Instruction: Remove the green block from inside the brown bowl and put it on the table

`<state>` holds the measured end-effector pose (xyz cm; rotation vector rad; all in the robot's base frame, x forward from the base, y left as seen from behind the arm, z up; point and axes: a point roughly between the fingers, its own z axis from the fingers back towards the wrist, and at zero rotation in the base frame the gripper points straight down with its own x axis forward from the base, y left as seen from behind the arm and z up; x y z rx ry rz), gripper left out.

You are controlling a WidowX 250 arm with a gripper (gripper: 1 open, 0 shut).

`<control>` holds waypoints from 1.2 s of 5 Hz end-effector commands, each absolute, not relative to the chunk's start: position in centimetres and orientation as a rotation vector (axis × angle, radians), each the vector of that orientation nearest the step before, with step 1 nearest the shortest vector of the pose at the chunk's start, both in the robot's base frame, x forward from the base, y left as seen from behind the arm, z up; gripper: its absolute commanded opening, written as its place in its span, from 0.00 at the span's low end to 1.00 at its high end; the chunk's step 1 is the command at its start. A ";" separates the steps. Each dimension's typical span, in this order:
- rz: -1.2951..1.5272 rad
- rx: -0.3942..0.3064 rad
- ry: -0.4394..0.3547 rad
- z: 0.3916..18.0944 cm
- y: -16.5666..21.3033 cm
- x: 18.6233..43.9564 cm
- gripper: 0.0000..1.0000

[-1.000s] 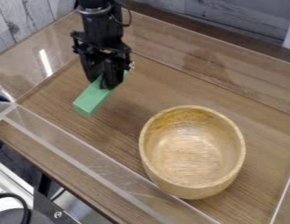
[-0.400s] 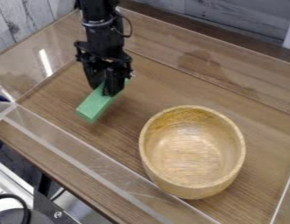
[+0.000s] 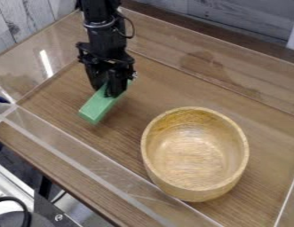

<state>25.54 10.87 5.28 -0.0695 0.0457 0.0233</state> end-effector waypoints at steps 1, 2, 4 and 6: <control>0.032 -0.055 0.004 6.2 11.4 26.1 0.00; 0.031 -0.057 -0.001 6.3 11.4 26.2 0.00; 0.029 -0.060 -0.008 6.4 11.4 26.3 0.00; 0.027 -0.063 -0.014 6.5 11.3 26.4 0.00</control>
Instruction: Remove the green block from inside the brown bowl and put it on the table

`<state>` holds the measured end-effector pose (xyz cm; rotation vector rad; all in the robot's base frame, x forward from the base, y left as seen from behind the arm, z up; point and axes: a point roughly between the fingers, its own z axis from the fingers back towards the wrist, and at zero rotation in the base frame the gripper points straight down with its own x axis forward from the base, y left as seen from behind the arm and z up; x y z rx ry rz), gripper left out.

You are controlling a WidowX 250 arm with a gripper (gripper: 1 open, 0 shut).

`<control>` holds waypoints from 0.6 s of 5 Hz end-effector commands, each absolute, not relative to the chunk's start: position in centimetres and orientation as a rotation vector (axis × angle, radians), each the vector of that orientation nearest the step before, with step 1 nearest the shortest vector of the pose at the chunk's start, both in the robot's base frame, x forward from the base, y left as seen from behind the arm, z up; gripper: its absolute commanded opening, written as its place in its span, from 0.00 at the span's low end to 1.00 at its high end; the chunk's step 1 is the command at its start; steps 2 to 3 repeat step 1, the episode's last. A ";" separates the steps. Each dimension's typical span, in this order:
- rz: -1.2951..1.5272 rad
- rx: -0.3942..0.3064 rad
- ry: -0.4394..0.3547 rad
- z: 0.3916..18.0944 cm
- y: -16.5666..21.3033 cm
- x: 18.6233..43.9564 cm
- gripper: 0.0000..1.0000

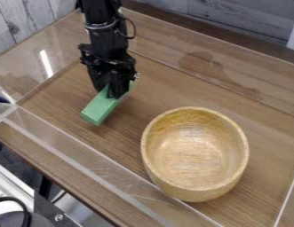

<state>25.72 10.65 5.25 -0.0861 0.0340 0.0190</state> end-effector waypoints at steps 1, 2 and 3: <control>0.026 -0.065 -0.017 6.6 11.3 26.5 0.00; 0.026 -0.065 -0.017 6.6 11.3 26.5 0.00; 0.026 -0.065 -0.017 6.6 11.3 26.5 0.00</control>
